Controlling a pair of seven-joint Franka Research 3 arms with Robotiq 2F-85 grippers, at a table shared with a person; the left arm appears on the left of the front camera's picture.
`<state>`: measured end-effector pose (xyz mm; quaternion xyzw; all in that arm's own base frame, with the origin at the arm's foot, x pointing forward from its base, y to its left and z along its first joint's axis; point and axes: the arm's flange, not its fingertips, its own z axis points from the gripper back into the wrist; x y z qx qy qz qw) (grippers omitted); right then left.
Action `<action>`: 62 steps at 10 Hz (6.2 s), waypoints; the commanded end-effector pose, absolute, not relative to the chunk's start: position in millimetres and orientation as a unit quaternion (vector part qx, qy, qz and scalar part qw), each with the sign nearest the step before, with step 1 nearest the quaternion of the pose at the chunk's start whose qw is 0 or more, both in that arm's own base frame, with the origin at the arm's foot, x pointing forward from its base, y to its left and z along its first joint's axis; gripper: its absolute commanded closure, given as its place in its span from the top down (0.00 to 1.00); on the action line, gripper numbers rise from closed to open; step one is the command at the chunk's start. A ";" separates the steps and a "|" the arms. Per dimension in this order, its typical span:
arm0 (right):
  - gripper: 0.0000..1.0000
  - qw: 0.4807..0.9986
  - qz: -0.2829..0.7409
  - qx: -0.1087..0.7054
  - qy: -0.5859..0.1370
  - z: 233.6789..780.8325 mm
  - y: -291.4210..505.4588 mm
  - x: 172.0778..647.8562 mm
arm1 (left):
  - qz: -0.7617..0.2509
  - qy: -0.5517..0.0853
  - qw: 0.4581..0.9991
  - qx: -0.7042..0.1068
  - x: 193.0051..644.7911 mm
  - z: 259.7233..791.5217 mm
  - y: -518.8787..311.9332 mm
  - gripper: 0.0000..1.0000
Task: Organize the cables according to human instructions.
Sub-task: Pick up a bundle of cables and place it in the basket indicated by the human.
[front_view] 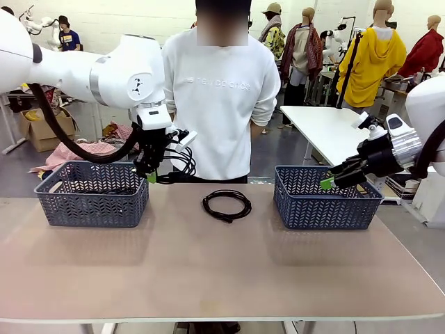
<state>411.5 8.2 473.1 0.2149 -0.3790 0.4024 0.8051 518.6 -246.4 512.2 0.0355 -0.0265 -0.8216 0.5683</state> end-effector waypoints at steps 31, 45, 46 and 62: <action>1.00 0.794 0.406 0.221 -0.394 470.3 8.7 414.9 | -0.707 -0.044 0.705 0.036 628.0 471.1 -56.5 0.59; 1.00 0.794 0.406 0.221 -0.394 470.3 8.7 414.9 | -0.705 -0.029 0.708 0.030 626.2 470.9 -62.2 1.00; 1.00 0.794 0.406 0.221 -0.394 470.3 8.7 414.9 | -0.698 -0.036 0.715 0.023 620.9 476.5 -77.6 1.00; 1.00 0.794 0.406 0.221 -0.394 470.3 8.7 414.9 | -0.650 -0.149 0.740 -0.089 459.1 471.2 -186.6 1.00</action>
